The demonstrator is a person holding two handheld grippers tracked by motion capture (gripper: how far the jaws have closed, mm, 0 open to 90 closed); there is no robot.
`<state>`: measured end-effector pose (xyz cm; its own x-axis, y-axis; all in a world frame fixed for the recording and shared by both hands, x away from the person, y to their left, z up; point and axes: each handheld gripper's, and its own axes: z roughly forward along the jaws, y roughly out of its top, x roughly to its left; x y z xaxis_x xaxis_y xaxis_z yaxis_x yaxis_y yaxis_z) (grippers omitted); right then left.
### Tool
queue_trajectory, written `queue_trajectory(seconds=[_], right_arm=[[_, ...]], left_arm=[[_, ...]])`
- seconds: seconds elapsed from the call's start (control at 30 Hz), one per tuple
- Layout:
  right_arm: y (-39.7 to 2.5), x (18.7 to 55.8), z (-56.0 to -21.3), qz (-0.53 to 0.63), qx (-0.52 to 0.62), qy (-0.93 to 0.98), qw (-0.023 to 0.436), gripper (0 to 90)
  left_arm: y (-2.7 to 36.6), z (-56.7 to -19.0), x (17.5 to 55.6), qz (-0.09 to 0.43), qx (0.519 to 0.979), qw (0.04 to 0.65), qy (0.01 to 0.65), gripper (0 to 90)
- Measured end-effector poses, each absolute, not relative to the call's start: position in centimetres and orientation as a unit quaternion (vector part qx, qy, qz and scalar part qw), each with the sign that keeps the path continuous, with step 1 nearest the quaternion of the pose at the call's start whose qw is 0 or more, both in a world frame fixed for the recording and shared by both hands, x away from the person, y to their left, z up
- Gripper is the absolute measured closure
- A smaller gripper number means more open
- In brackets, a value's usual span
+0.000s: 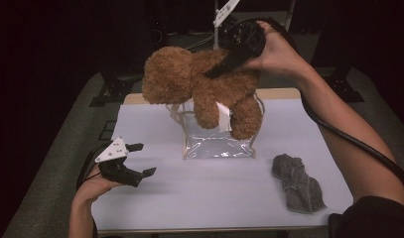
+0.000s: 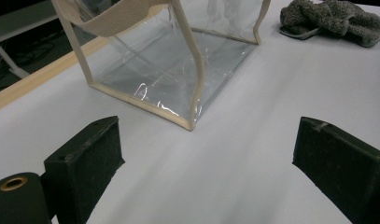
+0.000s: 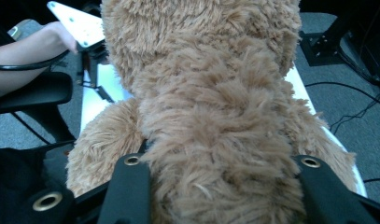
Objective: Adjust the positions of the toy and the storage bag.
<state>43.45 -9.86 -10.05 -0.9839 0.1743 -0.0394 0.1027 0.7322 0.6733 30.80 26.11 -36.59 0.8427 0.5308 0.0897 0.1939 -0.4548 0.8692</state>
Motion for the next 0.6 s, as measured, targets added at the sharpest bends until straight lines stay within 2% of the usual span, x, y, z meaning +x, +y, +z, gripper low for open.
queue_trajectory(seconds=[0.37,0.6], right_arm=[[-9.3,48.8,-9.1,0.355,0.111,0.926,0.066,56.9],[-8.7,52.0,-9.6,0.339,0.127,0.928,0.093,56.6]], left_arm=[[26.1,-36.7,30.8,0.173,0.833,0.477,0.220,7.3],[26.1,-36.7,30.7,0.171,0.834,0.477,0.220,7.3]])
